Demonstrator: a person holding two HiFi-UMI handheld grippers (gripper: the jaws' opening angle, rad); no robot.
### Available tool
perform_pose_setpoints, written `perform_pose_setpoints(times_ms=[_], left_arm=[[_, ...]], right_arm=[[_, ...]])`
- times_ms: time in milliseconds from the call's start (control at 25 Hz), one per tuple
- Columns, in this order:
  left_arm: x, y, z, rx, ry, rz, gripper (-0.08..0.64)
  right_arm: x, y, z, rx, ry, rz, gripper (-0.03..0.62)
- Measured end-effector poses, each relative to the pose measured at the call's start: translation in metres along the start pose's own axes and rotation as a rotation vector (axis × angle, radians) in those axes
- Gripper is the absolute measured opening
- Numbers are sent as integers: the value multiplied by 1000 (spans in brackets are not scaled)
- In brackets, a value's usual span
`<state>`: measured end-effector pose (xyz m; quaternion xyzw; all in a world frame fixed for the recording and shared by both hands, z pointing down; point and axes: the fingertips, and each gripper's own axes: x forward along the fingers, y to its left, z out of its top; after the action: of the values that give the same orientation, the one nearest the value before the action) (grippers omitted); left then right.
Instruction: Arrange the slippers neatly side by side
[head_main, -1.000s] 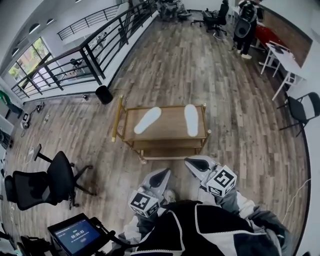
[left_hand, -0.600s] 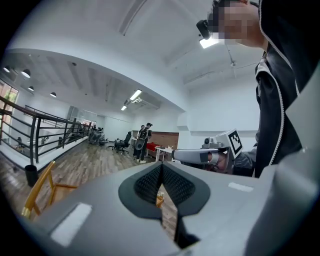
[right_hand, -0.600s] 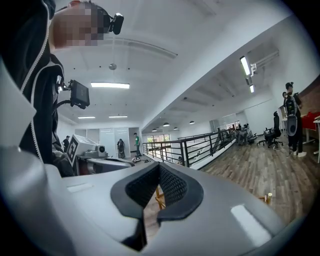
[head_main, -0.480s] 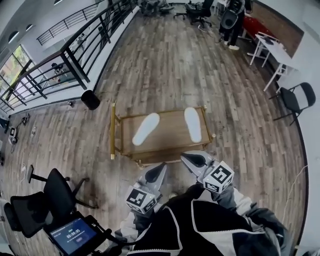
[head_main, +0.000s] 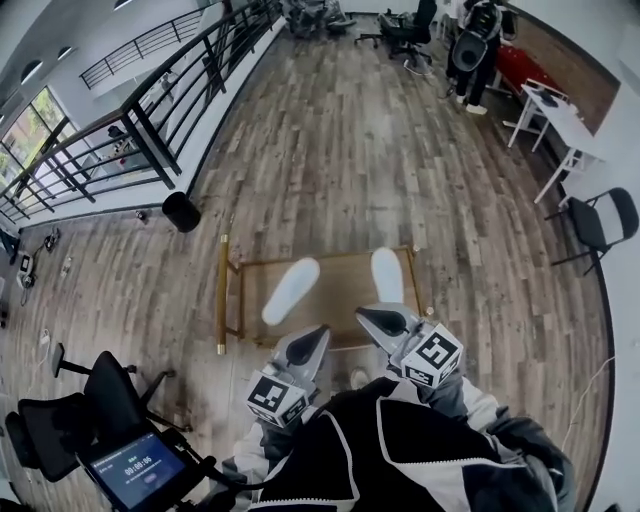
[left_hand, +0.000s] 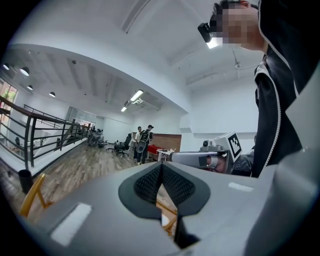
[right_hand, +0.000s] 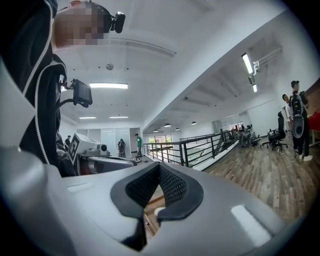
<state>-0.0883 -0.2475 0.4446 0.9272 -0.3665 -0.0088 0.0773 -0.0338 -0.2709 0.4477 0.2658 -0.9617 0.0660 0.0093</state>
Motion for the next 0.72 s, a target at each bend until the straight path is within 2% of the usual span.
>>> perform_pose_setpoints(times_ms=[160, 320, 440, 560, 720], left_arm=[[25, 19, 12, 35, -16, 41, 15], [41, 45, 8, 9, 4, 75, 15], [52, 55, 8, -3, 0, 51, 17], [67, 64, 23, 27, -25, 7, 17], [77, 77, 22, 18, -11, -32, 17]], right_arm=[[9, -33, 15, -19, -16, 28, 5], [21, -58, 10, -17, -2, 34, 5], [24, -68, 6, 2, 2, 20, 5], [33, -81, 13, 5, -9, -1, 5], [43, -91, 12, 17, -7, -31, 5]])
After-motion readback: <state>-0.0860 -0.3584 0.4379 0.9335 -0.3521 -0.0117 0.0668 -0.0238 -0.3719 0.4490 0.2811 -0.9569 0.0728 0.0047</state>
